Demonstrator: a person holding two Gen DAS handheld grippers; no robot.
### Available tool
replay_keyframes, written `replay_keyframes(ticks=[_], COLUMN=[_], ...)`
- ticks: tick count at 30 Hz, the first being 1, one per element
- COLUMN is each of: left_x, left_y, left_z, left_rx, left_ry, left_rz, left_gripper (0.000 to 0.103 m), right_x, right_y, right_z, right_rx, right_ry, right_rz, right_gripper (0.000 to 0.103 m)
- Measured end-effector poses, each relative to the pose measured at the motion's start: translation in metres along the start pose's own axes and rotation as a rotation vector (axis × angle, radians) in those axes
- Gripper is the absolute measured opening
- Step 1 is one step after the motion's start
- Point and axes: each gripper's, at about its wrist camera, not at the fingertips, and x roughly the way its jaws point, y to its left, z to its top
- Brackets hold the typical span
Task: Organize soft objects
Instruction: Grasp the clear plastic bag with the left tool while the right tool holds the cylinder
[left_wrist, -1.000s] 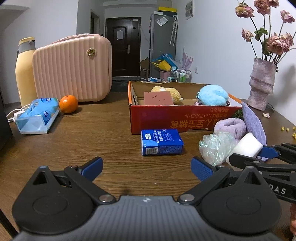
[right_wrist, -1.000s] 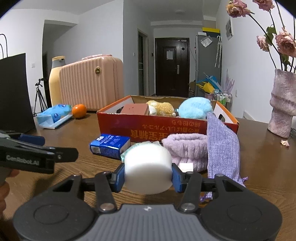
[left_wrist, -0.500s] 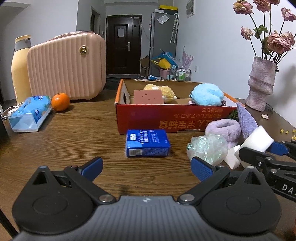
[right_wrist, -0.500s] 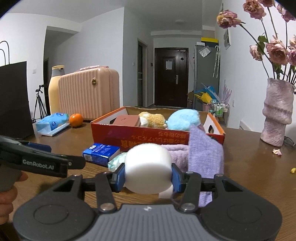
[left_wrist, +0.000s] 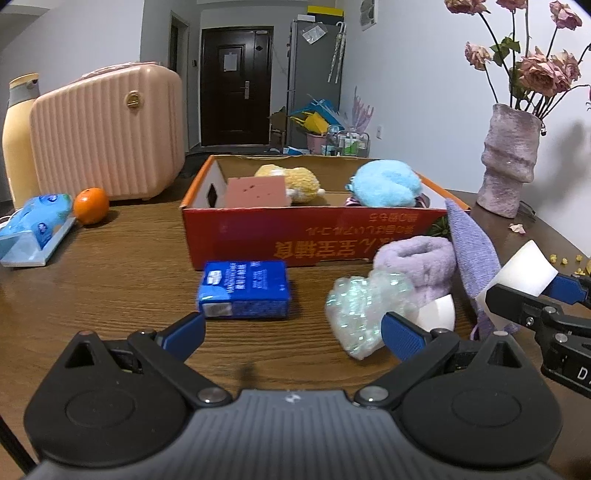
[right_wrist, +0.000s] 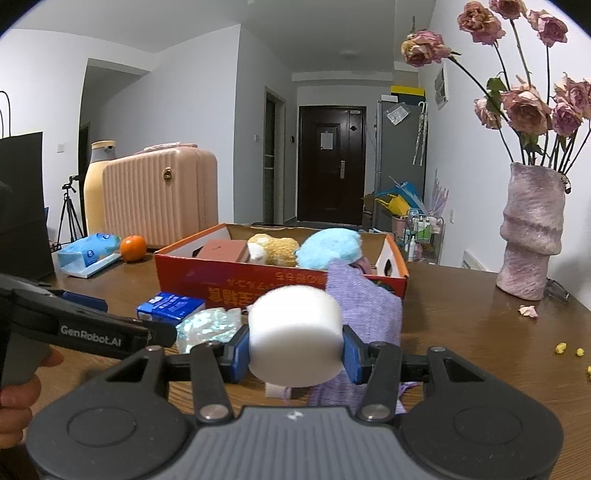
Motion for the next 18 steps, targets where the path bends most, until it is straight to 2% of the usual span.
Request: replay_keyframes(ticks=[9, 18], left_x=[0.011, 0.031], left_y=[-0.026, -0.039], left_z=[0.004, 0.009], left_rx=[0.041, 0.063], left_ry=[-0.013, 0.011], left_rz=[-0.017, -0.029], left_gripper=[0.103, 0.103], right_x=[-0.002, 0.001], right_y=[-0.017, -0.029], right_z=[-0.001, -0.002], right_rx=[0.007, 0.021], right_ry=[-0.007, 0.002], right_rz=[-0.026, -0.055], right_gripper=[0.049, 0.050])
